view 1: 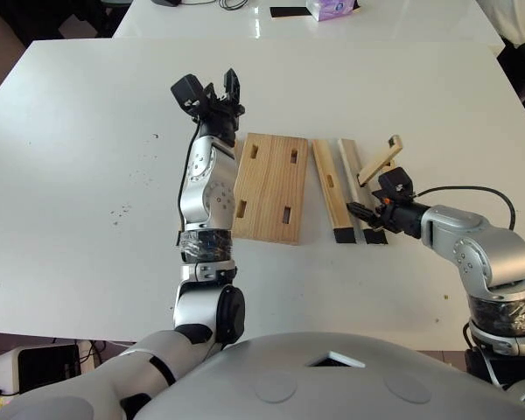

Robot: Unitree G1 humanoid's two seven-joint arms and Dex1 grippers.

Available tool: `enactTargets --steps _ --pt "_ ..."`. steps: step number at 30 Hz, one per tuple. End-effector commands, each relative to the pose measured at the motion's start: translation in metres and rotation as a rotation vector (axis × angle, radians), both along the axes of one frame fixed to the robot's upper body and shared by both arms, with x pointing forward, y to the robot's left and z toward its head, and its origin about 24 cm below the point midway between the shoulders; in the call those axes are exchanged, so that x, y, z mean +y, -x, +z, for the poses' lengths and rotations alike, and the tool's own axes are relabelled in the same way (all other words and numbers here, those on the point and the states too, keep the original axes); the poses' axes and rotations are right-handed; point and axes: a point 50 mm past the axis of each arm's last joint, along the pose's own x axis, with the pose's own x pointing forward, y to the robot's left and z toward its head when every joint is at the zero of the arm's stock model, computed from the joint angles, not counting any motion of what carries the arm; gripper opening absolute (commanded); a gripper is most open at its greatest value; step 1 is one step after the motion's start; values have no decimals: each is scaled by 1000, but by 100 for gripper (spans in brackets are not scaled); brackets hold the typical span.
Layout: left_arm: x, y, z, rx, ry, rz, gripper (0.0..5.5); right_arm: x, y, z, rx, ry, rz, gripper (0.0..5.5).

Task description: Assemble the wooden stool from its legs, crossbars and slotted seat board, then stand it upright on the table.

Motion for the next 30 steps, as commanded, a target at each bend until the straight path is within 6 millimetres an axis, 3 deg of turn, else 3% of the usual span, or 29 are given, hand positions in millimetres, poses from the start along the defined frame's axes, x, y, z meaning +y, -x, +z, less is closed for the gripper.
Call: enactTargets --steps 1,10,21,27,30 --pt "-6 5 -8 29 47 -11 283 -3 3 -3 -10 87 31 378" --pt "-6 8 -8 28 53 -3 283 -13 21 -17 17 187 78 378" --pt "-6 12 -5 38 -3 33 283 -12 27 -27 60 147 -4 223" --pt "11 13 5 28 12 132 283 -9 11 -16 -35 120 -96 210" --pt "27 8 20 -19 -8 173 283 -2 -6 3 -135 52 -137 210"
